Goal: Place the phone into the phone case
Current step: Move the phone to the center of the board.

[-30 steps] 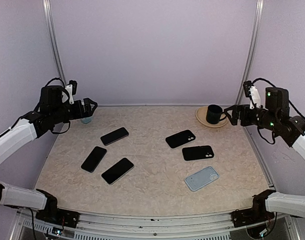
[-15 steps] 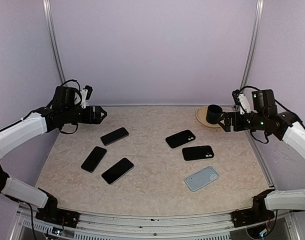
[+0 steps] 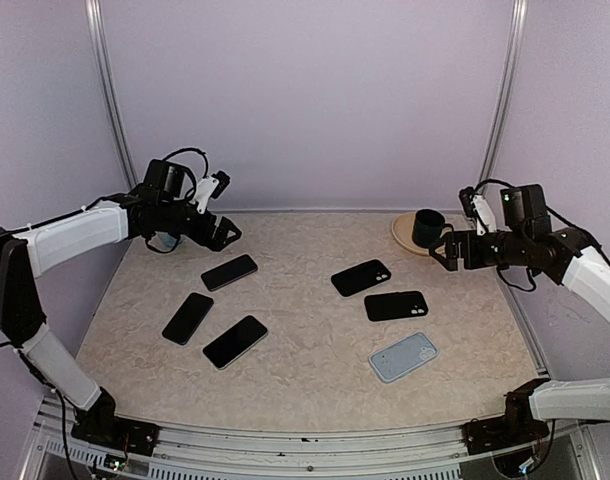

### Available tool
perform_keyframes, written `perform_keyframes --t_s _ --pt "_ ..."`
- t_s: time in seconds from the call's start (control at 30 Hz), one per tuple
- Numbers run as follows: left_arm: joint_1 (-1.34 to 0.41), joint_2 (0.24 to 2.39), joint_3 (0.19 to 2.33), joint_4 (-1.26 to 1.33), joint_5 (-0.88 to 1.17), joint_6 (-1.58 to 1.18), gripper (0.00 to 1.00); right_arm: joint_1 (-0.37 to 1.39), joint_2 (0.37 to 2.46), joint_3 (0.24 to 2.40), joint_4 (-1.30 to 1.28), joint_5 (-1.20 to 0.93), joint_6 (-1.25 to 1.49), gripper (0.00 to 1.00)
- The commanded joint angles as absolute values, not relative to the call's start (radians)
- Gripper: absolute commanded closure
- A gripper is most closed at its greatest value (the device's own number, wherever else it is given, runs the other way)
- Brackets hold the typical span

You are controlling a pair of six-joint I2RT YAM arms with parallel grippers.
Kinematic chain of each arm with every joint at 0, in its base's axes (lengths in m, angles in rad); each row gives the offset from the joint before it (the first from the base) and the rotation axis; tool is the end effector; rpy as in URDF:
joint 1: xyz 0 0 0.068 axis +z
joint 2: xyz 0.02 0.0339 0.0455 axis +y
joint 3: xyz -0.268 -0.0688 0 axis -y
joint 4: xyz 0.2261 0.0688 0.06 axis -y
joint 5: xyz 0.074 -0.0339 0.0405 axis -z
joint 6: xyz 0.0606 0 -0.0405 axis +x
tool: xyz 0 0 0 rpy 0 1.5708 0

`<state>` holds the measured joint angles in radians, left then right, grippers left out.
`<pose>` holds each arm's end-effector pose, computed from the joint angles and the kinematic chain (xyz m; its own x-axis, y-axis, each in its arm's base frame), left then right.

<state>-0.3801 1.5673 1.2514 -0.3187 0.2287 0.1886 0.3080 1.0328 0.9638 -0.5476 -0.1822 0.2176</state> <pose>0.3290 -0.1462 0.2894 -0.4412 0.3729 -0.8162 0.6247 0.7806 0.0190 0.2076 0.0776 0.3107 -0.6328 0.0215 -0.7740 -0.3097 0.9092 0.2784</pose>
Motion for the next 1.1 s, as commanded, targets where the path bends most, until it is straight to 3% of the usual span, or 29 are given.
perform_keyframes --t_s 0.0,0.33,1.07 --pt "-0.371 1.676 1.33 -0.393 0.236 0.375 0.01 0.296 1.036 0.941 -0.511 -0.225 0.238 0.0" --pt "-0.3 1.952 1.62 -0.585 0.323 0.432 0.01 0.296 1.031 0.907 -0.486 -0.269 0.256 0.0" --pt "-0.28 2.282 1.785 -0.684 0.302 0.497 0.01 0.296 1.049 0.844 -0.465 -0.318 0.289 0.0"
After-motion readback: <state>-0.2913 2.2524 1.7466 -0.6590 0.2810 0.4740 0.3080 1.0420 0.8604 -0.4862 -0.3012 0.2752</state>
